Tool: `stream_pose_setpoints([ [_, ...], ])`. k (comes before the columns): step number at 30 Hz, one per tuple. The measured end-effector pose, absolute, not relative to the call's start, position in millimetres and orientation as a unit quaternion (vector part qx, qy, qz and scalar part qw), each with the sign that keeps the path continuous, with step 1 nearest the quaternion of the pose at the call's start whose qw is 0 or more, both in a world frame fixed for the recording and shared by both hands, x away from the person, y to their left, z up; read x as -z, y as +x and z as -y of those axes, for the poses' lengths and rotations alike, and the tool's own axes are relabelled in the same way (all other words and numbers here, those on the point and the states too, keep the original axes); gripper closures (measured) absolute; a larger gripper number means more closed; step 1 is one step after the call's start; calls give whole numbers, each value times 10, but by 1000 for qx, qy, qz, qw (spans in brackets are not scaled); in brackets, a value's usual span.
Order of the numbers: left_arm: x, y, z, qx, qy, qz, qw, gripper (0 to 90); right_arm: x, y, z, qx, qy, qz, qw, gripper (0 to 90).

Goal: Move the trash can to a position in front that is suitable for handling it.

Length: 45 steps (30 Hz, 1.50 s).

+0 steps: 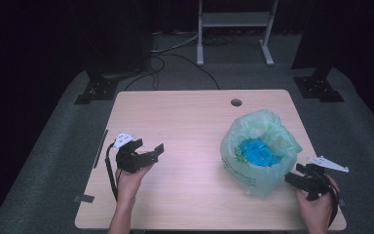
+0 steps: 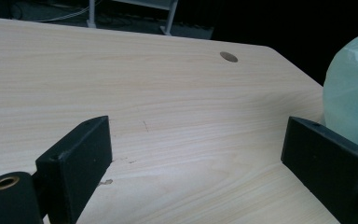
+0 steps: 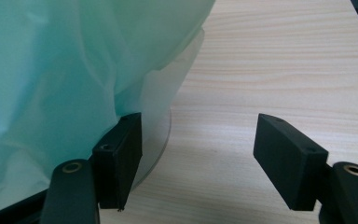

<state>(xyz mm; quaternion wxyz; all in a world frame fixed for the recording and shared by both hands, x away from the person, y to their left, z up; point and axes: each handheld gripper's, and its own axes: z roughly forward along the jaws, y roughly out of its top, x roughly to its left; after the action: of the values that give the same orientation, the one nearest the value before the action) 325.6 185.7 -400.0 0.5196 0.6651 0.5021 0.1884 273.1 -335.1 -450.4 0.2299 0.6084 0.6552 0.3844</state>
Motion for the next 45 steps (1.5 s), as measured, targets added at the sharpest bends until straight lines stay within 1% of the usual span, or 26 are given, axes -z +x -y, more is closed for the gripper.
stream_pose_setpoints([
  [12,3972,3245,-1910,-190,657,-507,524,75,4455,2832,3107,-374,592,-676,229,320],
  [29,3921,3225,-2036,-195,643,-515,532,75,4351,3068,2573,-362,549,-719,225,315],
  [37,3902,3217,-2079,-197,639,-517,535,75,4266,3314,2316,-359,520,-739,235,314],
  [45,3895,3216,-2101,-196,635,-519,538,75,4242,3556,2162,-368,501,-748,231,315],
])
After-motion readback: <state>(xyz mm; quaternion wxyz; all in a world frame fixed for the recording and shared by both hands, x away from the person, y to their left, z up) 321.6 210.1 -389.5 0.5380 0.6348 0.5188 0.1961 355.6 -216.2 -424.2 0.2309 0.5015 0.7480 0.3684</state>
